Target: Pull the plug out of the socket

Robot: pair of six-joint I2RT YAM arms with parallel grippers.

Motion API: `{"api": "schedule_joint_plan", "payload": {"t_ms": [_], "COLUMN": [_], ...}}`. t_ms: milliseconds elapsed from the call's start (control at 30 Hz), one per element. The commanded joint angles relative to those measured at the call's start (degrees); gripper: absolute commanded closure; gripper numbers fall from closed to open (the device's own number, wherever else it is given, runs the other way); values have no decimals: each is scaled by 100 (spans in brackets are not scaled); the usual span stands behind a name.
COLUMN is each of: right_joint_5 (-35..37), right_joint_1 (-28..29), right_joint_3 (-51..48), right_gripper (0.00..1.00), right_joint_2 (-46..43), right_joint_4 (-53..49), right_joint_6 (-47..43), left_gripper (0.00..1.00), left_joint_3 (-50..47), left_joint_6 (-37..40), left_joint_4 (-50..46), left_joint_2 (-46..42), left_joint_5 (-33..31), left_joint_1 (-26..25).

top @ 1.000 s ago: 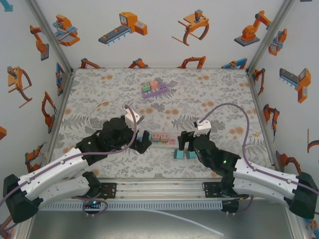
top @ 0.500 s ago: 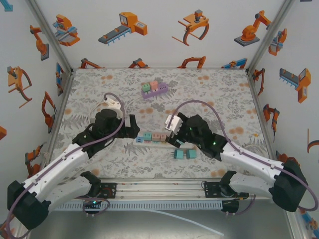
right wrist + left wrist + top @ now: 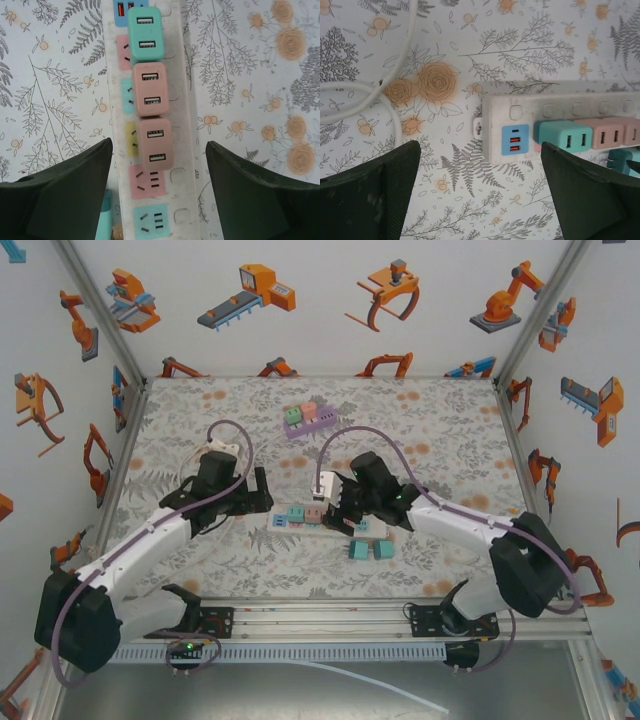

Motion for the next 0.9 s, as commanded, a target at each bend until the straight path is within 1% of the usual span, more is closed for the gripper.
{"api": "schedule_joint_plan", "payload": {"t_ms": [0,167,300,433,600,733,867], "right_joint_5": [-371,-378,-324,-309,-265,-262,-330], "right_joint_1": [-29,-27,-35,-49,-44,-44,-44], "right_joint_3": [308,461,536,680,709,743,806], "right_gripper": [35,50,59,61,61,62,63], "right_joint_2": [238,508,583,682,735,769,797], "right_joint_4": [-84,-276,-444,-702,-741,-747,-833], "right_joint_6": [-165,-312,-425,-499,-518,-518,-535], "left_gripper": [3,14,19,24,27,27,27], "left_joint_3": [73,315,343,434,408,401,308], "left_joint_6": [-107,-172,-202,-158,-133,-85,-63], "left_joint_4": [125,-46,-29,-120,-82,-196,-211], "left_joint_2": [331,1019,1270,1508,1589,1660,1696], "left_joint_5": [160,299,411,535,783,772,890], "left_joint_1": [33,31,30,37,28,21,18]}}
